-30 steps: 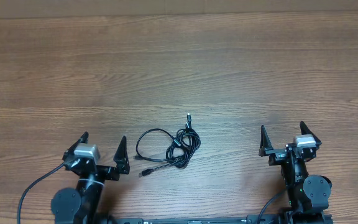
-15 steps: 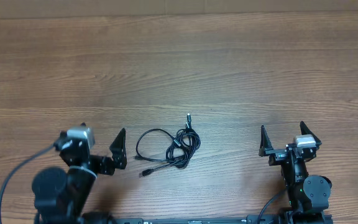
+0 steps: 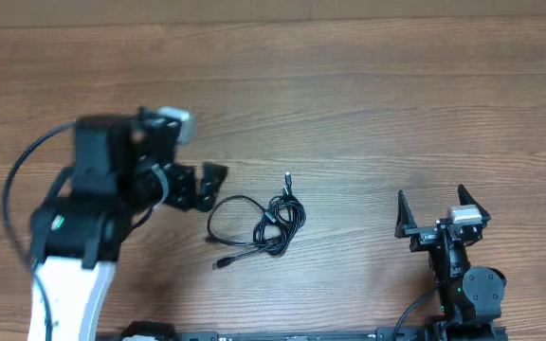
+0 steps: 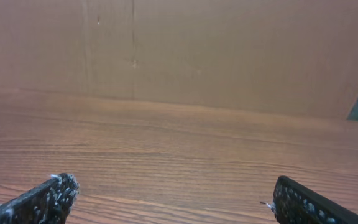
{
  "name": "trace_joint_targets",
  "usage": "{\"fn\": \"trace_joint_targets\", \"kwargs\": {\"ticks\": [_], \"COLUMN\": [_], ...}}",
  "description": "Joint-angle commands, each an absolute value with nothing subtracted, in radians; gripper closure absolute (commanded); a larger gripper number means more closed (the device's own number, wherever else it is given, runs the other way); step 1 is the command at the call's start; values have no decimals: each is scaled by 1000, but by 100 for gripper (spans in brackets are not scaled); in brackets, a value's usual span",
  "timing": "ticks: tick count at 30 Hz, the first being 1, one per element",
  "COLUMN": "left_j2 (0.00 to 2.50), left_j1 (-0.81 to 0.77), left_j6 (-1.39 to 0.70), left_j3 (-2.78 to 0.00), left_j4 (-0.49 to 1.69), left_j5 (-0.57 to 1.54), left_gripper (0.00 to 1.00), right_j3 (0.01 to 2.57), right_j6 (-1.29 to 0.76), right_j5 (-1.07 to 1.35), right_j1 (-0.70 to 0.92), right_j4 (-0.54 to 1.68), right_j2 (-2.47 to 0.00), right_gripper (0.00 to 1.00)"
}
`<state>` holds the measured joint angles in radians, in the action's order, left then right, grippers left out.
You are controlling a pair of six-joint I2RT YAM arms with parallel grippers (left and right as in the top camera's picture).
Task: Untangle cables
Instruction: 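Move the left gripper over the black cable bundle and lower onto it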
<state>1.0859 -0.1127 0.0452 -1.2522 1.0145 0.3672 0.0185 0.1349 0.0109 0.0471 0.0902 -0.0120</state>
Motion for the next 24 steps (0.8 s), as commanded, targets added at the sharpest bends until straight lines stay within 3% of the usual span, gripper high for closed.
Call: {"fn": "trace_joint_targets", "kwargs": {"ticks": [1, 11, 24], "left_j2": [1214, 1443, 1771], "left_j1": [-249, -484, -533], "left_j6": [83, 83, 49], "left_j3": [-1345, -1360, -1360], "left_j4": [1079, 1095, 1024], "left_j5": [243, 119, 131], "left_gripper": [0, 0, 0], "right_j3": [8, 8, 8], "right_j6": [140, 140, 139], "right_j5": [2, 2, 2], "right_j1": [44, 44, 44], "right_j4": [84, 84, 84], "right_j2": [-3, -3, -3], "right_gripper": [0, 0, 0]}}
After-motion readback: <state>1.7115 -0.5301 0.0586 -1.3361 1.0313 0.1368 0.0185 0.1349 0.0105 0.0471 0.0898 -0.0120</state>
